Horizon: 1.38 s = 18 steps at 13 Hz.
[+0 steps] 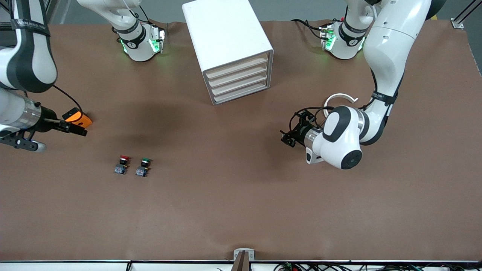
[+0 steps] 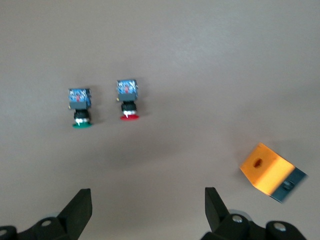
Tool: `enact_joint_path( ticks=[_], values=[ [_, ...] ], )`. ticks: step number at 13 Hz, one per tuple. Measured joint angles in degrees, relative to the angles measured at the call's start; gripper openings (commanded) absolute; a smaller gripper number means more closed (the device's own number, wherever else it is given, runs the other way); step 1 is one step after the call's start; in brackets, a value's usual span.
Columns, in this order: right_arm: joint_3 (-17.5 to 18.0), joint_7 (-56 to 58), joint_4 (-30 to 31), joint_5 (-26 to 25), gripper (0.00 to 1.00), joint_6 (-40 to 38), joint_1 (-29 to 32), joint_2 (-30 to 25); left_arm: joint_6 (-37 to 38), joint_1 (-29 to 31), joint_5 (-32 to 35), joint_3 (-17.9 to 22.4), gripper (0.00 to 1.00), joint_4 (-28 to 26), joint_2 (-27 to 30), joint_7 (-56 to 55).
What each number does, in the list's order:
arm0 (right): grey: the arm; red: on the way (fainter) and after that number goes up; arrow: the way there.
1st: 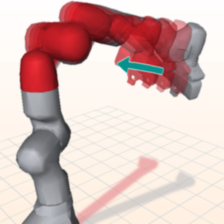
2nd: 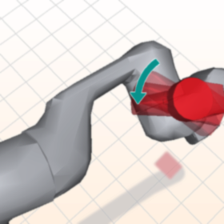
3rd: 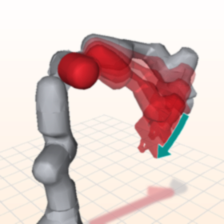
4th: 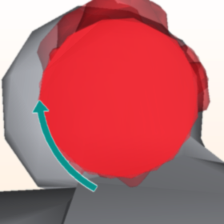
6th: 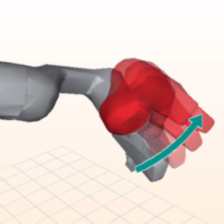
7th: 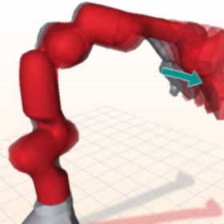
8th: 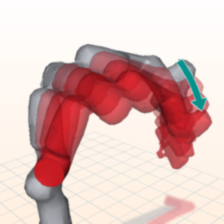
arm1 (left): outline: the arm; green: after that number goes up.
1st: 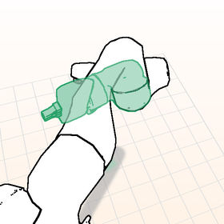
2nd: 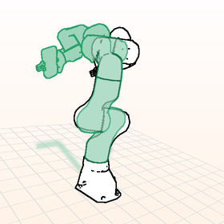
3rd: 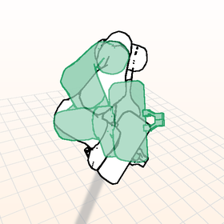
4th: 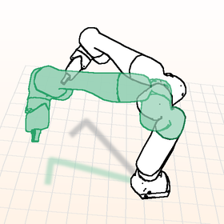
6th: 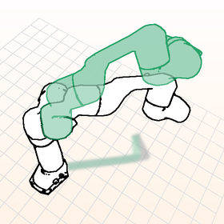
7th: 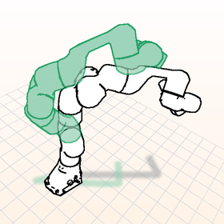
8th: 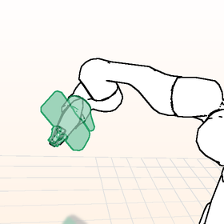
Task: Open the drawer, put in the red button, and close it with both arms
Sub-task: 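Reach the right gripper to the red button while the left gripper reaches the drawer, then grasp the red button with the right gripper while the left gripper grips the drawer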
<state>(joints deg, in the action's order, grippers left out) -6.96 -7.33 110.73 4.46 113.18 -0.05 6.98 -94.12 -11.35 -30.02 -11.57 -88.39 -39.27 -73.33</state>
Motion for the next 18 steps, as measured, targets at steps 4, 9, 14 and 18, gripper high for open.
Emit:
enact_joint_path(
  ticks=[4,9,14,18],
  values=[
    [0.19,-5.60,5.02,0.16,1.00,11.85,-2.82,2.96,3.64,-0.54,-5.49,-0.17,1.00,1.88,-3.71,-16.32],
    [0.33,-9.16,5.66,0.17,1.00,24.06,-4.57,10.58,8.78,-1.10,-10.64,-2.29,1.00,3.18,-8.63,-33.39],
    [0.31,-9.29,5.69,0.17,1.00,31.08,-4.57,16.06,17.00,-4.45,-16.83,-2.45,1.00,3.88,-10.52,-42.33],
    [0.34,-9.36,5.71,0.17,1.00,36.43,-4.79,20.49,18.46,-7.70,-18.53,-2.46,0.87,3.89,-10.90,-45.15]
  ],
)
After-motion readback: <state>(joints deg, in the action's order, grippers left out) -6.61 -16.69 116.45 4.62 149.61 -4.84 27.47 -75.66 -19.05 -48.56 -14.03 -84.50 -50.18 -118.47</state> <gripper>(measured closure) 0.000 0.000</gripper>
